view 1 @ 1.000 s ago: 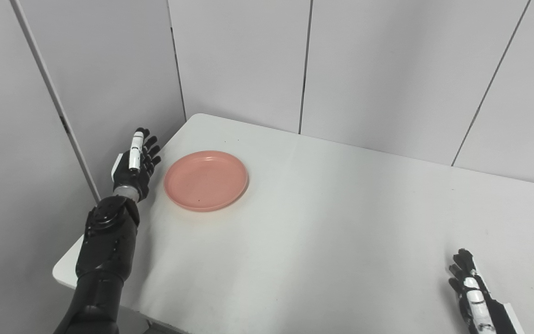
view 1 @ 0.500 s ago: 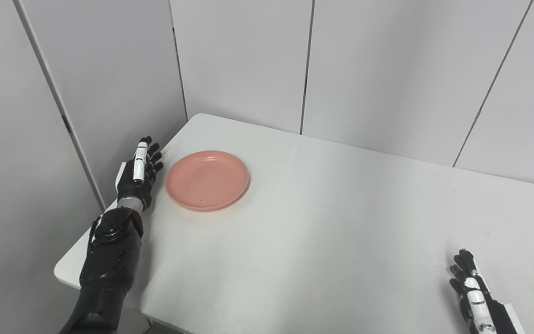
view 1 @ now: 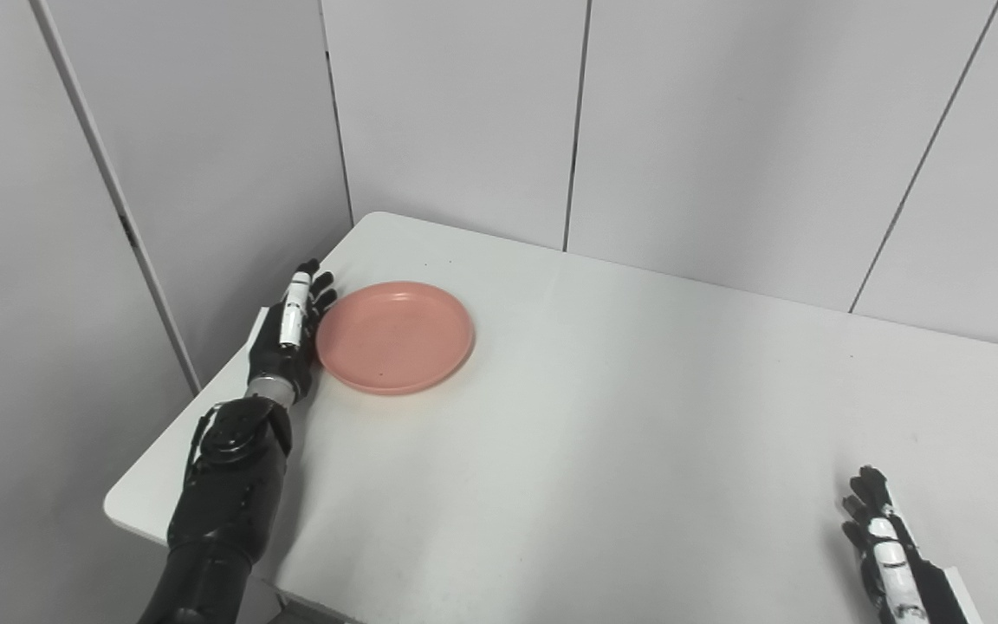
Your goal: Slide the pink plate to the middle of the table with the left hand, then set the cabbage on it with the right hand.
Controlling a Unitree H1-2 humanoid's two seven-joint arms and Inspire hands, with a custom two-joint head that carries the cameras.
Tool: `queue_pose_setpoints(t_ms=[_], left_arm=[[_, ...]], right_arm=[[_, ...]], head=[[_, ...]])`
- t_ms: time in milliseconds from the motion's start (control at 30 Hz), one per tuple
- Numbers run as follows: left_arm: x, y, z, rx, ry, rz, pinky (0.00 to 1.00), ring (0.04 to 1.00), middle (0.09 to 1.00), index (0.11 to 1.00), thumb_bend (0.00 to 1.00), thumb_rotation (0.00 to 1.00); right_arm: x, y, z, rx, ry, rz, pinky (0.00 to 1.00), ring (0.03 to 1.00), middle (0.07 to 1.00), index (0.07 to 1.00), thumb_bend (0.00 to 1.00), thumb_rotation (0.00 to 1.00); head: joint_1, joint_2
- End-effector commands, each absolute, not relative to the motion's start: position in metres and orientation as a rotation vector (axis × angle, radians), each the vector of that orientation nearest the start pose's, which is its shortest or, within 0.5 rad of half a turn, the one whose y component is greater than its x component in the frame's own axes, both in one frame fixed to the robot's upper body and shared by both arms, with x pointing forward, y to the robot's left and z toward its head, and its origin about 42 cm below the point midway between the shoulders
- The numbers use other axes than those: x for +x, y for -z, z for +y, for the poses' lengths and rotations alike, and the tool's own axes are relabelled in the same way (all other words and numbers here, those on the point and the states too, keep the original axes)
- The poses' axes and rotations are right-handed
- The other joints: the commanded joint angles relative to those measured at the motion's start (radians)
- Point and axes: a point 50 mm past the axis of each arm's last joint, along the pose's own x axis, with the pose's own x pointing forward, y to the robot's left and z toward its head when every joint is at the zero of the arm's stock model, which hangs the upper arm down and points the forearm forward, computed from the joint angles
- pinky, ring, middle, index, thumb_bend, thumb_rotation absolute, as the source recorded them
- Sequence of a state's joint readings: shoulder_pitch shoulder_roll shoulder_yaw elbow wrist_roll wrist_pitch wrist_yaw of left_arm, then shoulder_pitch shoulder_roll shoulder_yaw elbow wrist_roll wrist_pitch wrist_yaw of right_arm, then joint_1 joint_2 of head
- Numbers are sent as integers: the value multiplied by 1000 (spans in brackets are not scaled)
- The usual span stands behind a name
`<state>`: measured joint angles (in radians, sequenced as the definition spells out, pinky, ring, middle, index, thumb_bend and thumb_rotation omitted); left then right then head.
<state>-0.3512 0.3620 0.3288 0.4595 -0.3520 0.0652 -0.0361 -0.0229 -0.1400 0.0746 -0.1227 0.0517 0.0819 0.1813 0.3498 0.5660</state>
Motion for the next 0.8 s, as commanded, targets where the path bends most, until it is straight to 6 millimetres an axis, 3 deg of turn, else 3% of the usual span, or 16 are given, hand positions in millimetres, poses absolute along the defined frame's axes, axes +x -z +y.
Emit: queue_pose_setpoints(t_ms=[0, 467, 767], left_arm=[[387, -130, 394, -159, -212, 80, 940, 946, 943, 931, 405, 999], [388, -122, 352, -169, -102, 112, 952, 948, 947, 934, 398, 1000], [395, -118, 307, -195, 25, 150, 954, 950, 944, 936, 398, 1000]], right_arm=[[292, -140, -217, -89, -273, -84, 1000, 1000, 1000, 1000, 151, 1000], [293, -134, -212, -75, -257, -72, 1000, 1000, 1000, 1000, 202, 1000], [293, -131, -207, -80, -265, -79, 1000, 1000, 1000, 1000, 200, 1000]], head=[[-7, 1], [-69, 9], [-115, 17]])
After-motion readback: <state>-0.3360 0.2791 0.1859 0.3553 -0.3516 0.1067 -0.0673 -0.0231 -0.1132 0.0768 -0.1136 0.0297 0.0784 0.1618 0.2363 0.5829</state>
